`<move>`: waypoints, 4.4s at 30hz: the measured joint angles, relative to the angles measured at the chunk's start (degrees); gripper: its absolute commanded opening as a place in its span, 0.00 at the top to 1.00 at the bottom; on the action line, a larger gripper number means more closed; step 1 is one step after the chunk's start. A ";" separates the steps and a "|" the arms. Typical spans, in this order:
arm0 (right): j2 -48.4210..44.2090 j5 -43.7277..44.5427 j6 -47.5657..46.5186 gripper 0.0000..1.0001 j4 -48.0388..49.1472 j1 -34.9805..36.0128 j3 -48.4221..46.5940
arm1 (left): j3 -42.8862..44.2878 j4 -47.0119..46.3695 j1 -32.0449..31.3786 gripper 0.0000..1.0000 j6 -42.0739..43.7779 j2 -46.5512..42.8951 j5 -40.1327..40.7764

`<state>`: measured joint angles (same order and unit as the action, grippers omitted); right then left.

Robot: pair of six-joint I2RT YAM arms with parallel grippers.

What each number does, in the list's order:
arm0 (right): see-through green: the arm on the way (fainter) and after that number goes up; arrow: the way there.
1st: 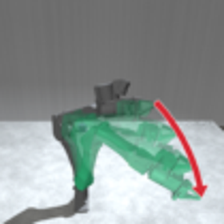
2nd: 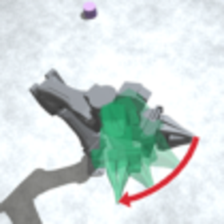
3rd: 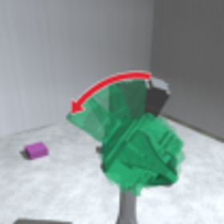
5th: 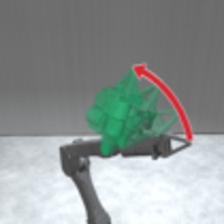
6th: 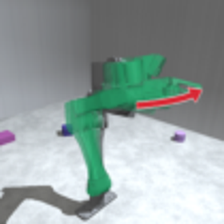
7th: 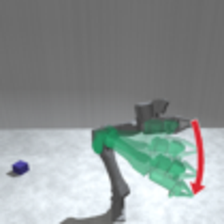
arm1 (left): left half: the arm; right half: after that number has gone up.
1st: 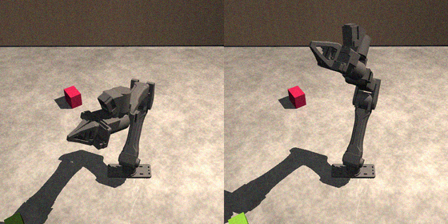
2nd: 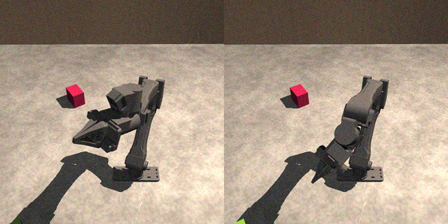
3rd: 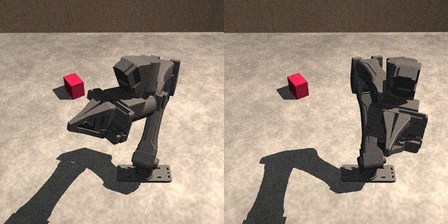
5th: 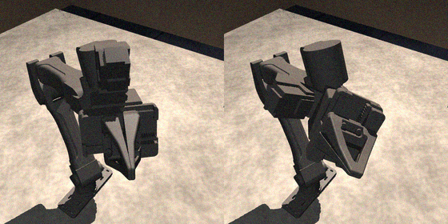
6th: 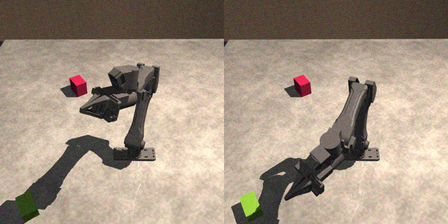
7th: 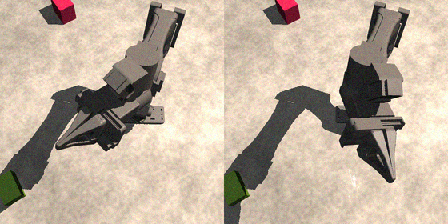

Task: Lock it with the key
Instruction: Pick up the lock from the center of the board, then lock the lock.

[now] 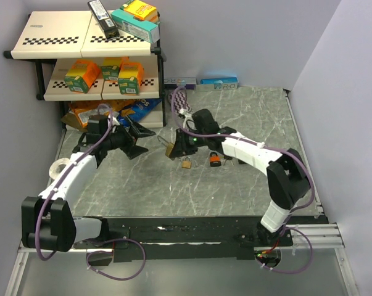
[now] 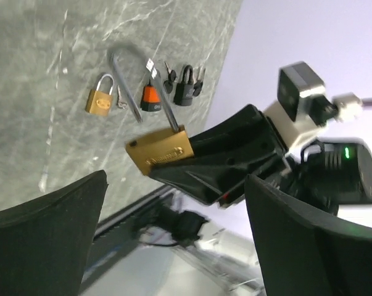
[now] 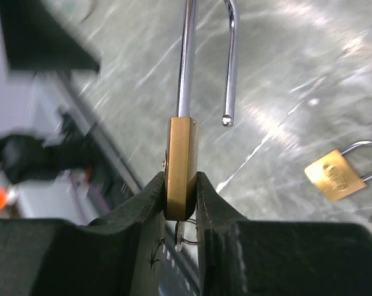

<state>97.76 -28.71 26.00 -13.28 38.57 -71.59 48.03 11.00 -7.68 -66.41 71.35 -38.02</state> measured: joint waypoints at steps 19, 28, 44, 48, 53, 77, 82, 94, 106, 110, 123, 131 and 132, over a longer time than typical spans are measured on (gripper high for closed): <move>-22.67 -33.90 -28.24 1.00 -9.55 -5.57 8.04 | 14.88 32.79 -0.81 0.01 90.64 -2.14 -23.74; -22.75 -36.00 -31.06 1.00 -12.87 -5.60 8.33 | 12.92 30.12 -10.54 0.27 95.51 -8.55 -24.46; -22.75 -37.16 -34.73 1.00 -15.54 -4.63 8.26 | 11.78 26.84 -16.81 0.78 89.59 -6.84 -22.71; -22.75 -36.70 -35.76 1.00 -16.31 -4.35 8.15 | 11.78 27.02 -17.64 0.93 89.11 -6.62 -23.82; -22.75 -35.69 -37.66 1.00 -18.51 -4.35 7.85 | 11.78 28.30 -18.03 0.99 88.11 -5.09 -26.34; -20.70 -33.46 -38.88 1.00 -32.28 -1.68 2.62 | 8.94 19.69 -24.63 0.99 65.31 -4.39 -26.23; -19.69 -33.16 -38.82 1.00 -36.20 -0.28 1.84 | 8.09 19.61 -26.36 0.99 63.73 -4.26 -26.47; -18.51 -30.93 -38.21 1.00 -42.29 0.31 -0.11 | 3.23 10.08 -28.83 0.99 56.30 -4.37 -27.78; -16.61 -36.13 -35.15 1.00 -36.79 1.42 -5.31 | 0.02 2.67 -34.71 0.99 51.60 -4.50 -28.17; -16.81 -37.24 -35.10 1.00 -33.07 1.16 -4.74 | -0.76 2.19 -32.68 0.99 50.53 -6.25 -27.69; -17.75 -39.52 -42.32 0.42 -24.09 -5.92 -1.64 | 2.97 10.95 -20.85 0.99 67.17 -7.08 -27.43; -19.02 -39.65 -47.52 0.34 -30.51 -12.59 -2.05 | 7.87 27.71 -15.96 0.99 85.22 -2.93 -27.76; -19.28 -39.56 -48.11 0.32 -30.93 -12.59 -2.08 | 8.61 29.35 -15.89 0.99 87.14 -2.14 -27.76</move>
<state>78.48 -68.27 -22.11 -44.21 25.98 -73.67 56.64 40.36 -23.57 20.73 69.21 -65.78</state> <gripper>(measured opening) 0.641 0.106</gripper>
